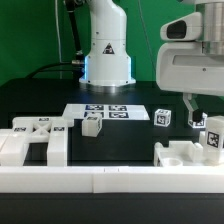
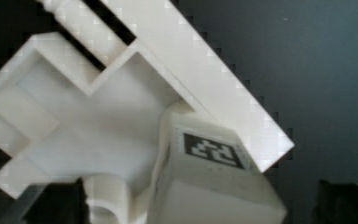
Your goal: Assemble chair
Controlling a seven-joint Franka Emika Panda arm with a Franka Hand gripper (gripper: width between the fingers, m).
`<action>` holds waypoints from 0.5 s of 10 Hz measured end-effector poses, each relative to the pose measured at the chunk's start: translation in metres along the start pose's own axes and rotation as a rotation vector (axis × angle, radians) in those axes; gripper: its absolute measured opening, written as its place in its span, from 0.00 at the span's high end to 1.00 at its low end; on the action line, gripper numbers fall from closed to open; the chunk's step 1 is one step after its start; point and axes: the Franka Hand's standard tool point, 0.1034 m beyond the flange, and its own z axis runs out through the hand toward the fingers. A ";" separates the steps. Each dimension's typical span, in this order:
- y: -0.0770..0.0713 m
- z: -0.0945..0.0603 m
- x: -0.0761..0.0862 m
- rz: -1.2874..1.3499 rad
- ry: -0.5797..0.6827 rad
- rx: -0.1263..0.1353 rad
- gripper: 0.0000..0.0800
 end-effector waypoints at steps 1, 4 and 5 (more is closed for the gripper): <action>0.000 0.000 0.000 -0.099 0.001 0.001 0.19; 0.001 -0.001 0.002 -0.369 0.004 -0.007 0.19; 0.001 -0.001 0.003 -0.444 0.000 -0.013 0.19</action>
Offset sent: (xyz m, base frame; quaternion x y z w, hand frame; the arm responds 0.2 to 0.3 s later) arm 0.0055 -0.0003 0.0038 -0.0267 -0.0040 -0.2697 0.9626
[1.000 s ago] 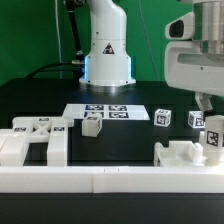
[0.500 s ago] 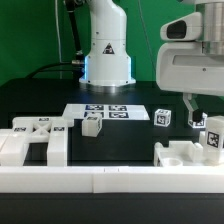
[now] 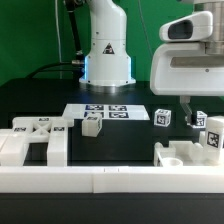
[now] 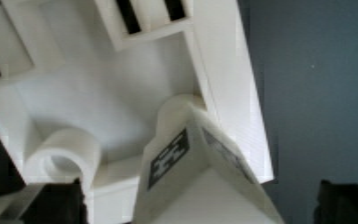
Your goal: Assemble chair
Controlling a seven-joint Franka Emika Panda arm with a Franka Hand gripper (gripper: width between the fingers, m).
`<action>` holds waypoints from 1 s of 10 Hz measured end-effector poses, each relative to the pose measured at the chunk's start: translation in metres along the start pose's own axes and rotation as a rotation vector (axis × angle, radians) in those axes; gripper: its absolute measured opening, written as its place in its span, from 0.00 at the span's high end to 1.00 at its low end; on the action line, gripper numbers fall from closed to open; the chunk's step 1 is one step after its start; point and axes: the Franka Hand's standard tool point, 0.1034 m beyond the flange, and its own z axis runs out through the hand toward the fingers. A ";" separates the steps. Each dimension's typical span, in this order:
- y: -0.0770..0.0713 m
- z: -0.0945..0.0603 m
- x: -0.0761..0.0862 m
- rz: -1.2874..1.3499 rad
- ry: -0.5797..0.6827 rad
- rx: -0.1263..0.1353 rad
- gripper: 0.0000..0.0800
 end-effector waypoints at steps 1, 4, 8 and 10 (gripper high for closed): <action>0.000 -0.001 0.001 -0.111 0.003 -0.010 0.19; 0.003 0.000 0.002 -0.323 0.003 -0.020 0.19; 0.004 0.000 0.002 -0.439 0.003 -0.031 0.22; 0.004 0.000 0.002 -0.408 0.004 -0.030 0.44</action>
Offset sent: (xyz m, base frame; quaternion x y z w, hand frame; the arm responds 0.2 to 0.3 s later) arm 0.0024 -0.0007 -0.0005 -0.0045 -0.0049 -0.2089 0.9779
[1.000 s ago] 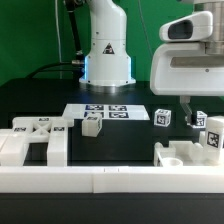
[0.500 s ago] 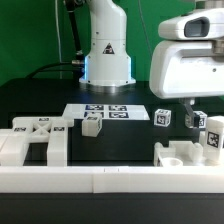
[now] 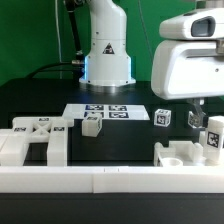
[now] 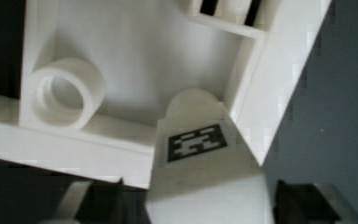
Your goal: Assemble chair
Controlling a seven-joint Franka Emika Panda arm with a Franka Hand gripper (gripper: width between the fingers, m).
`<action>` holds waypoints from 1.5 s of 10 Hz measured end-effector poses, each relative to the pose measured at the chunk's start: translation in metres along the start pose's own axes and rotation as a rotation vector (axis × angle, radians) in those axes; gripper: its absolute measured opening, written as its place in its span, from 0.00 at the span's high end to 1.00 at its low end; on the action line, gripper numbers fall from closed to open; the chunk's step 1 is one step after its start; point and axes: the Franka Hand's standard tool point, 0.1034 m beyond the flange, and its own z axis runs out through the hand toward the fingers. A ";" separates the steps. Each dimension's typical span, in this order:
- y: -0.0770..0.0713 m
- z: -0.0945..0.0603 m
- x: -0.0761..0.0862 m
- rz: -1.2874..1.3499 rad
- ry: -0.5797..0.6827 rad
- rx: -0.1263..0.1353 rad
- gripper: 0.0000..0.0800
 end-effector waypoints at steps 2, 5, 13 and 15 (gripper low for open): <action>-0.001 0.000 0.000 0.142 0.000 0.002 0.64; -0.001 0.001 0.001 0.434 0.003 0.016 0.64; -0.006 0.002 0.001 1.178 -0.003 0.046 0.64; -0.006 0.002 0.001 1.211 -0.005 0.046 0.64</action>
Offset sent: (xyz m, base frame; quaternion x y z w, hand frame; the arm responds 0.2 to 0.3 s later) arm 0.0035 -0.0019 -0.0066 0.0287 0.0126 0.2612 0.9648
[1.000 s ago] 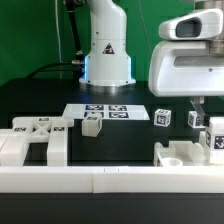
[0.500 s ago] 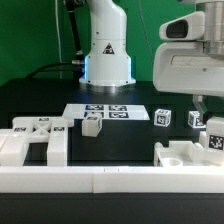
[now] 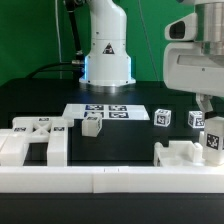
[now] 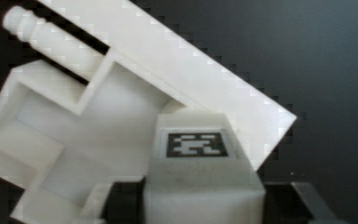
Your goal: Assemble chair
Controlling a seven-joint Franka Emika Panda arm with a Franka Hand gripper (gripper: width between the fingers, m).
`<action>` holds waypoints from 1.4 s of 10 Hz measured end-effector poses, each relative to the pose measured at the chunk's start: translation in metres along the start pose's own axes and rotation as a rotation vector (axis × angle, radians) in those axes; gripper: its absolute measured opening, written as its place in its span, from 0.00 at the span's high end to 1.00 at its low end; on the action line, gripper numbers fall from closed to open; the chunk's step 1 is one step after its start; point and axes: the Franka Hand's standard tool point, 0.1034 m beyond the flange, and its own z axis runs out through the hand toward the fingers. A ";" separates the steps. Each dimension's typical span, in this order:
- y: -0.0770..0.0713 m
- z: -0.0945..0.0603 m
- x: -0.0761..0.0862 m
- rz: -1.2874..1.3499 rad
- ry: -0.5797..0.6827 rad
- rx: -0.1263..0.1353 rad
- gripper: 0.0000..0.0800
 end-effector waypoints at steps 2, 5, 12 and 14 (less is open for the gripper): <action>0.000 0.000 0.000 -0.049 -0.001 -0.002 0.30; 0.002 -0.001 0.004 -0.326 0.001 -0.005 0.20; -0.002 -0.004 0.005 -0.982 0.015 -0.021 0.19; -0.002 -0.004 0.006 -1.134 0.012 -0.033 0.19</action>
Offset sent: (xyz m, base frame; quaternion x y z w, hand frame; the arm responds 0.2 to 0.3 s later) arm 0.0010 -0.0059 0.0017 -0.0172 -0.0016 -0.1008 0.9948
